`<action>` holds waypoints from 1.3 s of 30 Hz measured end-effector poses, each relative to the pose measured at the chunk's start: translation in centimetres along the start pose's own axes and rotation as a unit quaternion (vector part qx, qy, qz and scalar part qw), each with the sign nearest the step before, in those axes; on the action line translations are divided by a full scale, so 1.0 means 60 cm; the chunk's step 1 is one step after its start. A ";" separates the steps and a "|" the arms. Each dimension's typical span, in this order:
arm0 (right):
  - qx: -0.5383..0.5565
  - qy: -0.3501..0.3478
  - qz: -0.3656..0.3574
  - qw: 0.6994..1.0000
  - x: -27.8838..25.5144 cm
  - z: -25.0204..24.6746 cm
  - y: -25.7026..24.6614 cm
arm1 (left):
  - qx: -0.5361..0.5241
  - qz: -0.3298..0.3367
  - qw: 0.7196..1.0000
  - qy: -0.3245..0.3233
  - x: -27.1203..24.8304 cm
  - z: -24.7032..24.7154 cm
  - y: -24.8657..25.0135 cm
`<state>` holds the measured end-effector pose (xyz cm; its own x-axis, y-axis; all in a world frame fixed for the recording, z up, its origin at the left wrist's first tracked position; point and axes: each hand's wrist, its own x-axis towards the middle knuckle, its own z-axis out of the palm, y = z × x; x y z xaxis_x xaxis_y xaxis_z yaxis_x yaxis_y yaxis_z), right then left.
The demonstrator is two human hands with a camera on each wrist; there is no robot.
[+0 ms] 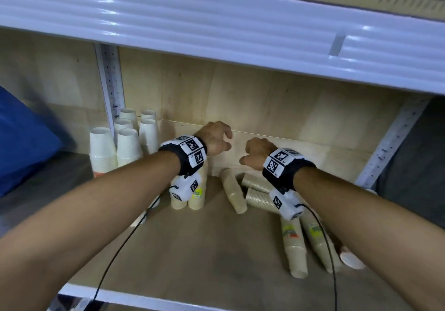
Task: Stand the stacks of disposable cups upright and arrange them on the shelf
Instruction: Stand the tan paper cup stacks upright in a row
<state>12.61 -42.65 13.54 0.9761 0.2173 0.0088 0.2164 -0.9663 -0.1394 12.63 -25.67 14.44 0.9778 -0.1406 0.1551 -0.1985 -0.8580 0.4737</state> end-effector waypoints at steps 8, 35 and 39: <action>-0.006 -0.041 0.091 0.995 -0.085 0.029 0.120 | 0.058 0.075 0.989 -0.111 0.003 0.118 0.040; 0.082 -0.072 0.239 0.965 -0.234 0.211 0.170 | 0.204 0.150 0.948 -0.194 -0.033 0.264 -0.013; 0.081 -0.064 0.236 0.966 -0.243 0.217 0.171 | 0.250 0.192 0.929 -0.194 -0.029 0.264 -0.011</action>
<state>0.34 -53.95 -0.91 0.9520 -0.2177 -0.2149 -0.2692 -0.9299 -0.2506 12.11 -32.67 0.09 0.8104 -0.5688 -0.1405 -0.5776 -0.8158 -0.0287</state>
